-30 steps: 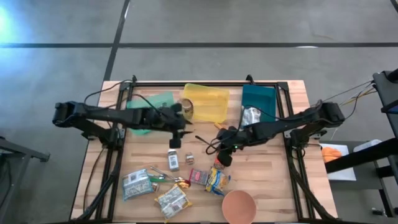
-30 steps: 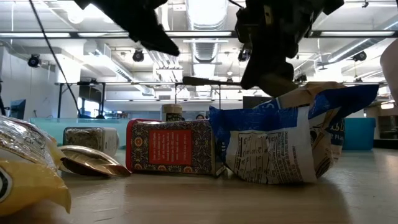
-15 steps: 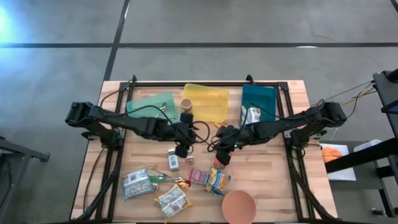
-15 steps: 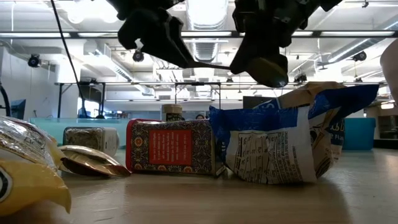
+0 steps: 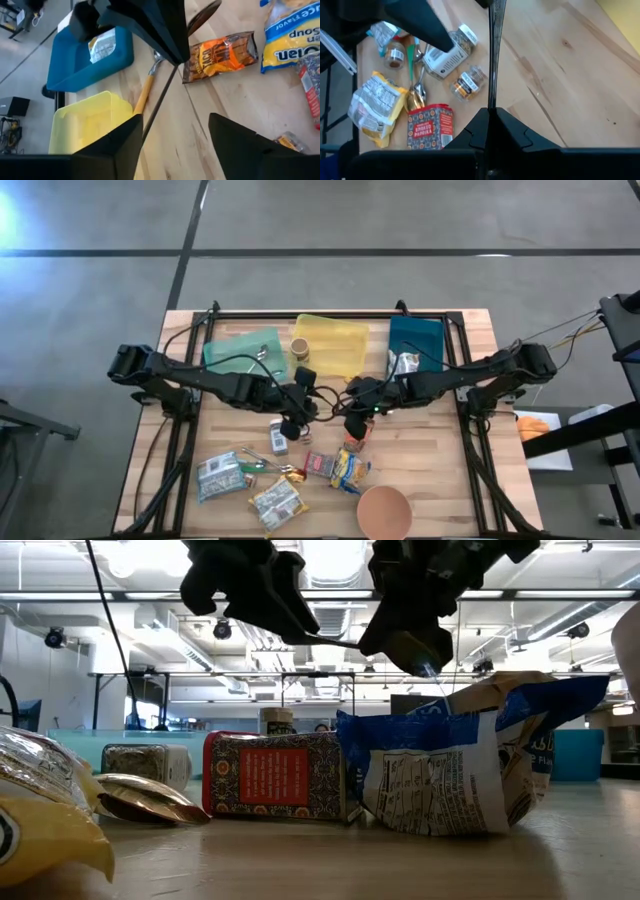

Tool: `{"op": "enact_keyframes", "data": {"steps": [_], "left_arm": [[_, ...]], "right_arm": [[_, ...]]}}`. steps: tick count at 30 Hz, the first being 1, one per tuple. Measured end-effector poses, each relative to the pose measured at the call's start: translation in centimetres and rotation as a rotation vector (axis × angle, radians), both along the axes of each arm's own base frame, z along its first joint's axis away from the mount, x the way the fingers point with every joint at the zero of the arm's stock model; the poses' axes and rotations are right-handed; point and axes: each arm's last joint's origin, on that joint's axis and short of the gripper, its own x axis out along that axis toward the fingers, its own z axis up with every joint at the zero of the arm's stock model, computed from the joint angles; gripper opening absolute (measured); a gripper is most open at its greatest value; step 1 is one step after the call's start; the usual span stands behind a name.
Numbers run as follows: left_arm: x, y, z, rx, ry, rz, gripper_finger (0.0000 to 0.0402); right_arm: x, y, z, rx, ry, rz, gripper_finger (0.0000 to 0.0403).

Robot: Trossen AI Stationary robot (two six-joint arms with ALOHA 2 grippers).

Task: Pick & Place Food Item
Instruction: Put the black spoon into the green bin

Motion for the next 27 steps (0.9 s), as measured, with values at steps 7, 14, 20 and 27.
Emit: {"op": "enact_keyframes", "data": {"steps": [7,14,20,27], "left_arm": [[0.03,0.01,0.03,0.004,-0.004,0.001,0.0179],[0.05,0.03,0.08,0.011,-0.011,0.009,0.0159],[0.0,0.06,0.02,0.025,-0.002,0.006,0.0159],[-0.05,0.07,-0.04,0.037,0.007,-0.004,0.0155]], "right_arm": [[0.09,0.03,0.11,0.008,-0.014,0.005,0.0016],[0.35,0.25,0.42,0.04,-0.054,0.035,0.0016],[0.41,0.28,0.5,0.042,-0.065,0.041,0.0016],[0.45,0.48,0.43,0.046,-0.064,0.051,0.0016]]}}
